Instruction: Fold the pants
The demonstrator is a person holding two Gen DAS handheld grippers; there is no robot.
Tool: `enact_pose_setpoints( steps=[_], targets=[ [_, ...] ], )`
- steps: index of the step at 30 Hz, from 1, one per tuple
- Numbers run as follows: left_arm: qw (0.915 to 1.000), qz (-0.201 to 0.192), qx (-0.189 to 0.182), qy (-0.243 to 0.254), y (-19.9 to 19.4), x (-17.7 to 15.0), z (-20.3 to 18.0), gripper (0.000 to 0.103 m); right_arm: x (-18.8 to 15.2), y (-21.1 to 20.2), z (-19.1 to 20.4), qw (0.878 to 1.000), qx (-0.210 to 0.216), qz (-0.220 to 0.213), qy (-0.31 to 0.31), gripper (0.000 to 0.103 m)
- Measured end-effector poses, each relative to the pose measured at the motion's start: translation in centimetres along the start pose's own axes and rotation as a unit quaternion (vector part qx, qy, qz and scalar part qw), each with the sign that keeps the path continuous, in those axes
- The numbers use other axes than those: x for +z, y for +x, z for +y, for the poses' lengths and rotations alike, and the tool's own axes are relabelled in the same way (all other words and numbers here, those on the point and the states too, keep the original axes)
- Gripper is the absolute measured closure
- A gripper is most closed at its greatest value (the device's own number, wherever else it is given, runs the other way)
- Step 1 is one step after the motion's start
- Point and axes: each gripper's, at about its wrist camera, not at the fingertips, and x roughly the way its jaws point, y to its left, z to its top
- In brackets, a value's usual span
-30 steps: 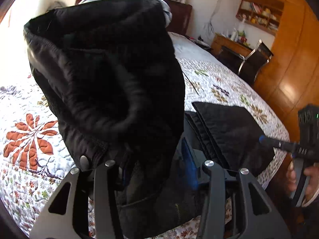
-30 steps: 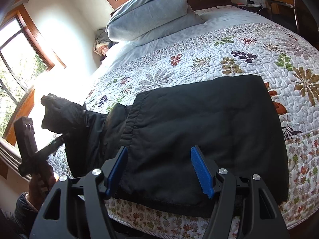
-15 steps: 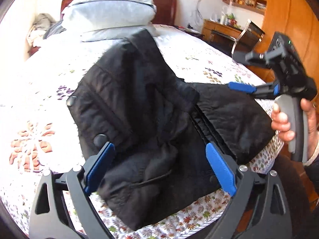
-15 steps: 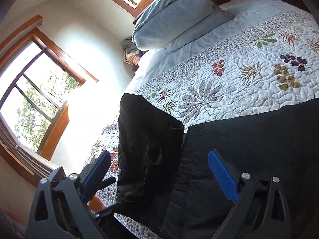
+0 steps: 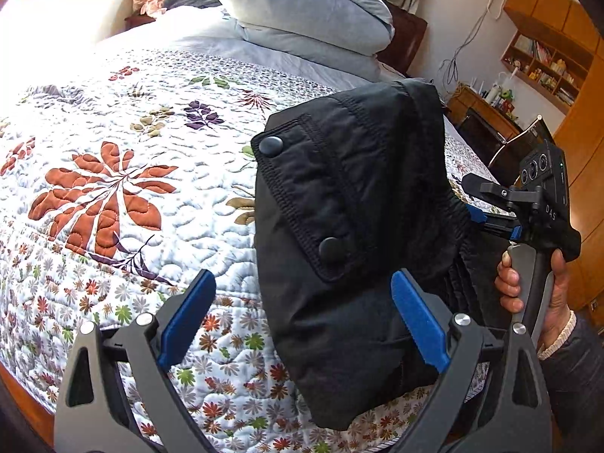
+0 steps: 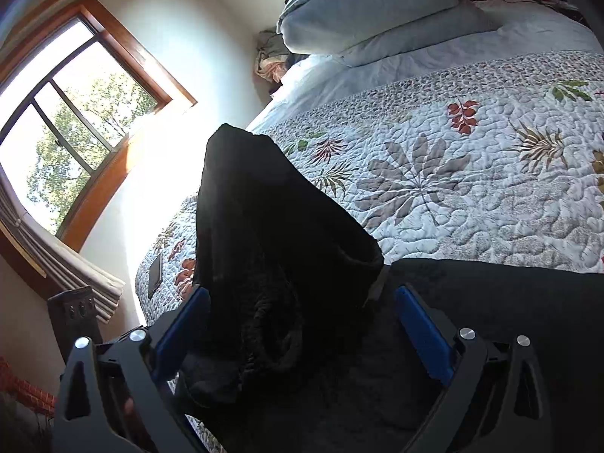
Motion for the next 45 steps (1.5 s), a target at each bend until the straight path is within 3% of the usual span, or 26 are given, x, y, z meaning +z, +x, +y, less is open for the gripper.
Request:
enact_pose_setpoints(
  steps=[6,9,16,19,23,24,26,27,29,32,37,45],
  targets=[
    [0.9992,0.012,0.013,-0.036,0.6,-0.2,2.7,0.009,1.5,2.9,-0.5,0.999,0.027,0.038,-0.008,0.003],
    [0.9986,0.019,0.013,-0.048,1.0,-0.6,3.6,0.009,2.0,3.7,-1.3,0.999,-0.021,0.048,-0.010,0.004],
    [0.9983,0.034,0.010,-0.047,2.1,-1.2,3.7,0.009,2.4,5.3,-2.7,0.993,0.063,0.091,0.033,0.003],
    [0.9982,0.038,0.009,-0.046,2.8,-1.2,3.4,0.009,3.1,6.6,-1.9,0.992,0.059,0.105,0.026,0.003],
    [0.9983,0.039,0.015,-0.040,3.0,-1.0,3.2,0.009,3.1,7.1,-1.3,0.995,0.056,0.087,0.011,0.004],
    [0.9983,0.040,0.016,-0.039,3.1,-0.9,3.1,0.009,3.0,6.9,-1.1,0.995,0.049,0.081,0.006,0.006],
    [0.9982,0.042,0.021,-0.037,3.3,-0.7,3.0,0.009,2.9,6.4,-0.9,0.997,0.034,0.067,-0.005,0.029],
    [0.9981,0.044,0.021,-0.039,3.4,-0.7,3.0,0.009,2.7,6.0,-0.8,0.998,0.028,0.060,-0.012,0.035],
    [0.9978,0.046,0.017,-0.044,3.7,-0.7,3.1,0.008,2.5,5.2,-0.1,0.998,0.017,0.051,-0.032,0.064],
    [0.9976,0.049,0.020,-0.046,4.0,-0.6,3.0,0.008,1.9,3.5,1.1,0.998,0.013,0.028,-0.046,0.082],
    [0.9977,0.046,0.024,-0.043,3.6,-0.5,2.7,0.008,0.8,-0.1,2.9,0.999,0.015,-0.005,-0.044,0.086],
    [0.9992,0.028,0.013,-0.027,1.4,-0.2,0.8,0.007,-1.4,-7.5,1.7,0.998,0.020,-0.047,0.039,0.087]
  ],
)
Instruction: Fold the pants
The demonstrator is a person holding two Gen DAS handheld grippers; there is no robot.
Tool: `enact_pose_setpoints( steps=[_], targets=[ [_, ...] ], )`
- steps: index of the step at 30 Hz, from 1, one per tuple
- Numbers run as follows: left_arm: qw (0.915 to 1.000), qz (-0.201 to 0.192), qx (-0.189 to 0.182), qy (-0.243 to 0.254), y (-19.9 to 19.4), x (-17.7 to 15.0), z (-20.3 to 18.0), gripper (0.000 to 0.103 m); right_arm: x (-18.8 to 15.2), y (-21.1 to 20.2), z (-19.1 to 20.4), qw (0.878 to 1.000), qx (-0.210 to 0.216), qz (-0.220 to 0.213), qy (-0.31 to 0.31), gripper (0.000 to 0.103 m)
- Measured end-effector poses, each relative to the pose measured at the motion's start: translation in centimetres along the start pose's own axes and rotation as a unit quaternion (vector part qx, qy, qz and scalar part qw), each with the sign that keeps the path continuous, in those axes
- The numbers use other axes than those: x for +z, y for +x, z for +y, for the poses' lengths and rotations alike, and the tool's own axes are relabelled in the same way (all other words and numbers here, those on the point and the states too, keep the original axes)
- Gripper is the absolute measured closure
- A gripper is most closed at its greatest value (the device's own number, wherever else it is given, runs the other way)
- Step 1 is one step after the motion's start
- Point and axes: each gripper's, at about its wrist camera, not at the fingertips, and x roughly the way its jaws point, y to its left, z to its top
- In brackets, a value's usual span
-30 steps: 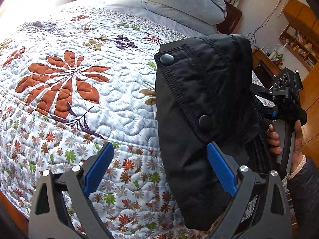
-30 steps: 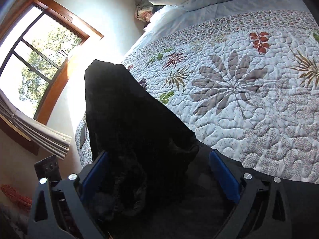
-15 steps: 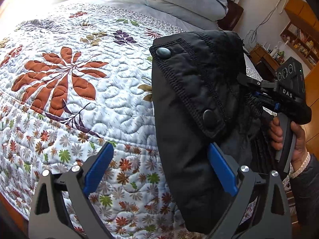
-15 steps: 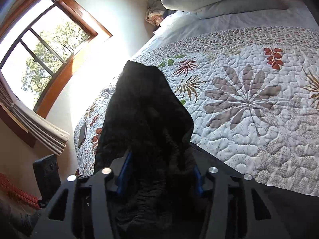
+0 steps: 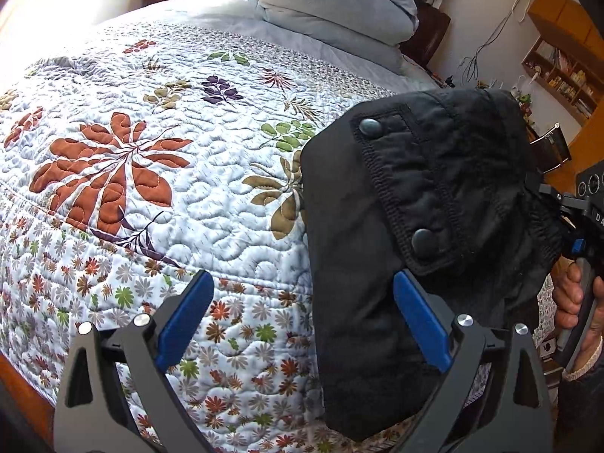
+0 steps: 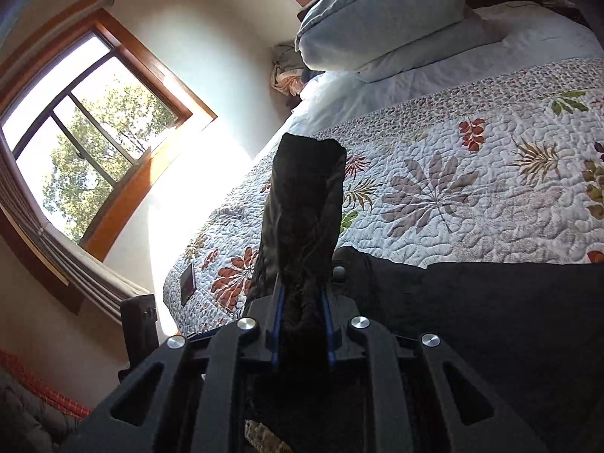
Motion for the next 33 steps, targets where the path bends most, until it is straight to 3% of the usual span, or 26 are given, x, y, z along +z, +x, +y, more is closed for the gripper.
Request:
enact_pose_setpoints(
  steps=[5,12,19,23,27,33],
  targets=[
    [0.9998,0.003,-0.004,0.017,-0.1,0.2,-1.8,0.006,-0.7,-4.3,-2.7,0.999,-0.022,-0.016,0.030,0.087],
    [0.9984,0.024,-0.005,0.050,1.3,-0.1,-5.0,0.006,-2.0,-8.5,-5.4,0.996,-0.008,-0.045,0.077,0.087],
    [0.9970,0.012,-0.010,0.075,0.9,0.3,-7.9,0.006,-2.2,-13.6,-6.3,0.990,0.005,-0.104,0.095,0.087],
    [0.9964,0.012,-0.019,0.082,0.9,0.5,-9.1,0.006,-2.2,-16.6,-7.1,0.987,-0.024,-0.133,0.091,0.087],
    [0.9954,0.021,-0.016,0.092,1.6,0.2,-10.2,0.005,-3.3,-17.9,-9.7,0.983,-0.052,-0.133,0.117,0.087],
    [0.9937,0.031,0.001,0.108,3.2,0.0,-12.0,0.005,-5.9,-16.0,-13.3,0.979,-0.072,-0.103,0.158,0.087]
  ],
)
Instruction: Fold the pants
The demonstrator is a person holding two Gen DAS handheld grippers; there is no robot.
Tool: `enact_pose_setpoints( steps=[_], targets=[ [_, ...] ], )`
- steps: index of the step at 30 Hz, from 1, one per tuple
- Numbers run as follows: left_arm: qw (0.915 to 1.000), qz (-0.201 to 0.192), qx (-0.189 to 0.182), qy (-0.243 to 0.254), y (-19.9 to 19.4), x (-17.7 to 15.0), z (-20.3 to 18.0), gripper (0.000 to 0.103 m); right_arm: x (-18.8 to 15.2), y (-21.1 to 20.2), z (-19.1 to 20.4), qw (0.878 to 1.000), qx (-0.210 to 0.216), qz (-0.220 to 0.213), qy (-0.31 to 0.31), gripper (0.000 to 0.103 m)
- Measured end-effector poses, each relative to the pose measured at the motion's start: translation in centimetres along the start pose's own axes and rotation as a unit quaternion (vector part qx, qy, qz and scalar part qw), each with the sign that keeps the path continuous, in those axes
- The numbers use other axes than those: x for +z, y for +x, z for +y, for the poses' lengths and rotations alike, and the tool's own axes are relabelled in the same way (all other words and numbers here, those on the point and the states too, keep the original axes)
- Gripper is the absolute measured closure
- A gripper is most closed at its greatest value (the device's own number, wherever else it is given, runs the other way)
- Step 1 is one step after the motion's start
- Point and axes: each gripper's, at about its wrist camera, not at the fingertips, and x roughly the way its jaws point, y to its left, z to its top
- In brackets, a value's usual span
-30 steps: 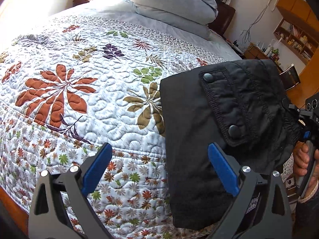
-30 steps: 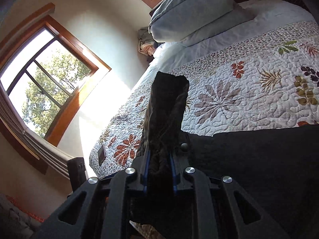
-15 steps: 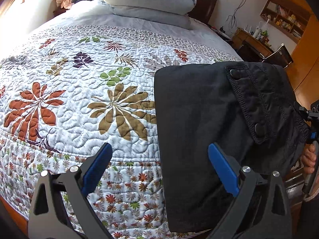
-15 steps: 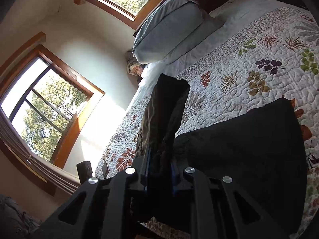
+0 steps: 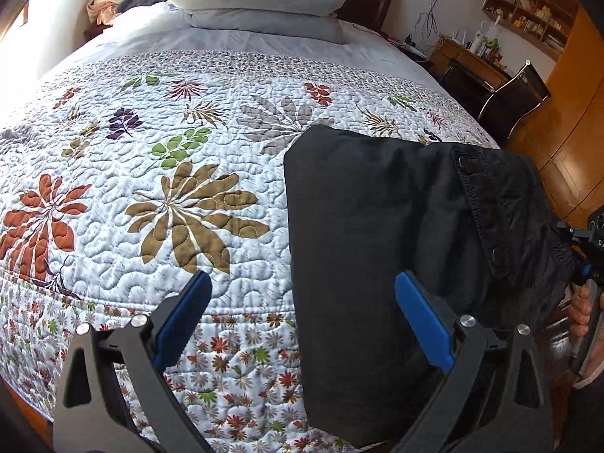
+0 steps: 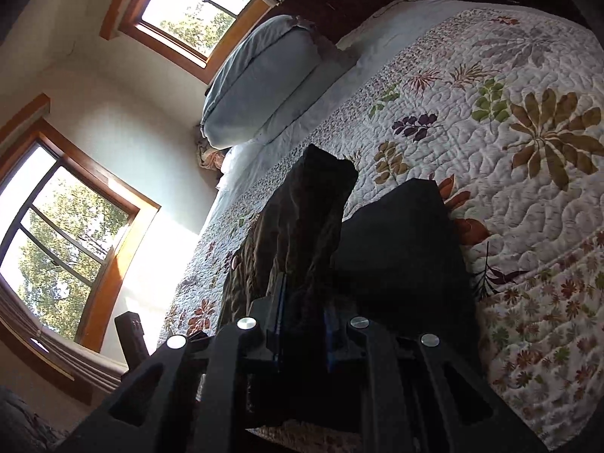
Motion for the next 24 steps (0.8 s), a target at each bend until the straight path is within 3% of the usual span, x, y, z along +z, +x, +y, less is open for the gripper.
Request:
enact_pose_setpoints(
  steps=[7,9,11,13,16,19,24],
  targets=[
    [0.9986,0.009,0.043,0.031,1.4,0.2,-1.6,0.004,-1.7,2.1,-2.0,0.999,-0.027,0.022,0.007,0.087],
    [0.9988,0.011,0.040,0.026,1.8,0.1,-1.4,0.003,-1.7,2.2,-2.4,0.999,-0.030,0.024,0.012,0.085],
    [0.9991,0.016,0.035,0.017,2.0,0.1,-1.1,0.003,-1.7,2.1,-2.5,0.999,-0.041,0.026,0.013,0.071],
    [0.9992,0.016,0.033,0.014,1.7,0.2,-1.0,0.003,-1.6,1.4,-1.5,0.998,-0.050,0.022,-0.011,0.062],
    [0.9985,0.002,0.050,0.020,0.6,0.4,-0.8,0.003,-1.2,-0.2,1.0,0.992,-0.108,-0.010,-0.068,0.054],
    [0.9985,-0.014,0.051,0.013,-0.3,0.6,-0.6,0.003,-0.6,-0.6,3.6,0.991,-0.086,-0.024,-0.104,0.054],
    [0.9978,-0.013,0.064,0.013,0.5,0.7,-1.2,0.003,-0.1,3.2,7.2,0.982,-0.079,0.003,-0.172,0.054]
  ],
)
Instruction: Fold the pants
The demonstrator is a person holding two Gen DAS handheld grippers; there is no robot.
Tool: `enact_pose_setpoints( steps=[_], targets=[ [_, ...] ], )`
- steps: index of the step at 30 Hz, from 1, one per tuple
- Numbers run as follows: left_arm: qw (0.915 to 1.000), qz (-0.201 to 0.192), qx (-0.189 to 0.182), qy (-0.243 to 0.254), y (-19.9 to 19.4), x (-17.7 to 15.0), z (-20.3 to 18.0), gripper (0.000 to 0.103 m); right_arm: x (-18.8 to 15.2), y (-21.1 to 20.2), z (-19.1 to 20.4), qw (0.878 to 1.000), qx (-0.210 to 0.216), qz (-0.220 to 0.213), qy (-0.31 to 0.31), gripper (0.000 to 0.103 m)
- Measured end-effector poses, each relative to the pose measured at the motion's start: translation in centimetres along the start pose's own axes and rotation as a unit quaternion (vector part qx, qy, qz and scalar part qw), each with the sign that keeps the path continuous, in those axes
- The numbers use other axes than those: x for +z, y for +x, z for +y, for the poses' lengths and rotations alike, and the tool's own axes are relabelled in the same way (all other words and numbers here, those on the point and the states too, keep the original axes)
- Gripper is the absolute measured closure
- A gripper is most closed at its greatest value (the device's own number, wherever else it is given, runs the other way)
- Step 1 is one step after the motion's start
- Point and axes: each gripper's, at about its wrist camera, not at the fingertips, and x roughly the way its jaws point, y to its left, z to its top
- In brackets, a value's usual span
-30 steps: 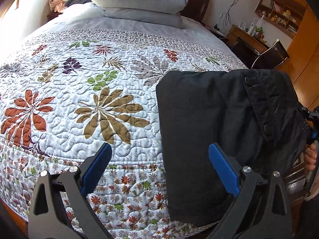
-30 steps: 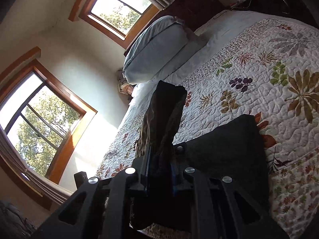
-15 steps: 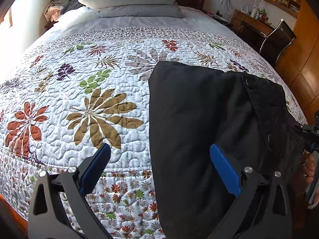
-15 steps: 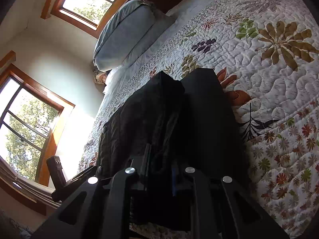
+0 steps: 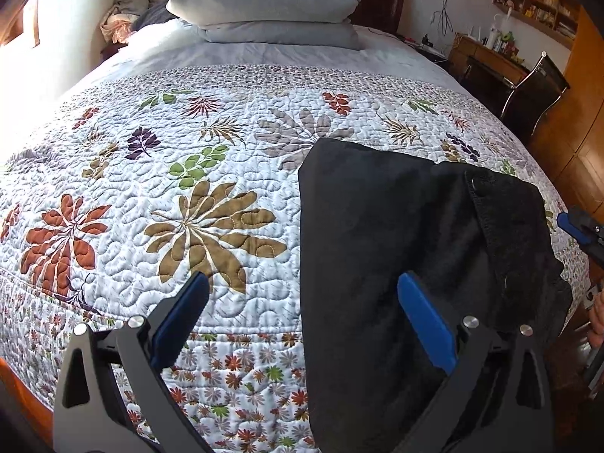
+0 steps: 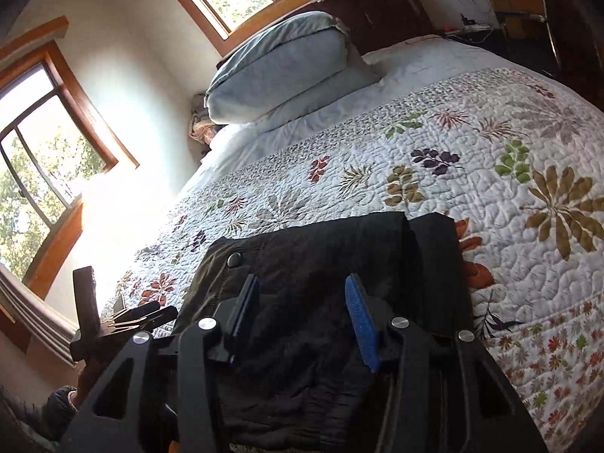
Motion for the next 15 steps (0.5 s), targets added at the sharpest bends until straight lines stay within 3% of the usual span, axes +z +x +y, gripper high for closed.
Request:
enact_pose_setpoints(
  steps=[6,15],
  targets=[
    [0.9998,0.007,0.016,0.012,1.2,0.2,-0.9,0.003,0.1,3.5,0.1,0.999,-0.033,0.031,-0.015,0.056],
    [0.9995,0.010,0.020,0.022,1.4,0.6,-1.6,0.003,-0.2,3.4,-2.6,0.999,-0.004,0.027,0.044,0.059]
  ],
)
